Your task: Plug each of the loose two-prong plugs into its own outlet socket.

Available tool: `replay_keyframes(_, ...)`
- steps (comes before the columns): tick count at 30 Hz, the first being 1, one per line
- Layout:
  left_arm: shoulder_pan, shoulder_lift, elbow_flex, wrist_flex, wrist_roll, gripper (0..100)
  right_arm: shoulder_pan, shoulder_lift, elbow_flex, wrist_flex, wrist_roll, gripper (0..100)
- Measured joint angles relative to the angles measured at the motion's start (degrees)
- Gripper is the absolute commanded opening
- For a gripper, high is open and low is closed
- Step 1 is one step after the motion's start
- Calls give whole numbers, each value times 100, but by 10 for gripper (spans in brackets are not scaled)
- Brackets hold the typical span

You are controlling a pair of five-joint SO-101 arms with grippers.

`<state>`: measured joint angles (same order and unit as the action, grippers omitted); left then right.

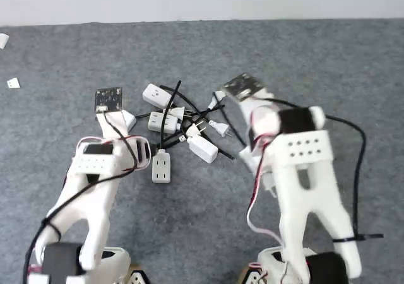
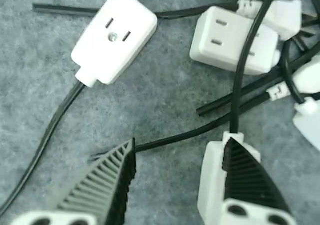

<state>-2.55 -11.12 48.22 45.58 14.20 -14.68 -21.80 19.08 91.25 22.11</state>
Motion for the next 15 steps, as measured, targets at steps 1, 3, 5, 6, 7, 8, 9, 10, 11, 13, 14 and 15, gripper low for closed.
replay_keyframes(1,0,149,-176,88,9,261,-176,-88,79,-53,-105,10)
replay_keyframes(3,9,413,-457,185,18,261,-501,-220,229,-149,-316,10)
replay_keyframes(5,97,519,-545,193,18,261,-888,-325,413,-290,-563,10)
replay_keyframes(6,149,519,-563,211,18,261,-1064,-360,466,-343,-686,10)
replay_keyframes(7,193,519,-563,220,18,261,-1213,-387,510,-404,-791,10)
replay_keyframes(8,220,519,-571,229,18,261,-1345,-422,554,-440,-879,10)
replay_keyframes(9,246,519,-580,229,18,261,-1468,-440,563,-466,-949,10)
replay_keyframes(10,264,519,-589,229,18,261,-1565,-457,563,-475,-1037,10)
replay_keyframes(11,299,519,-598,229,18,261,-1644,-492,563,-492,-1108,10)
replay_keyframes(13,369,519,-598,229,18,261,-1776,-536,563,-554,-1275,10)
replay_keyframes(14,422,519,-598,229,18,261,-1864,-554,571,-615,-1354,10)
replay_keyframes(15,466,519,-598,229,18,261,-1952,-563,633,-703,-1451,10)
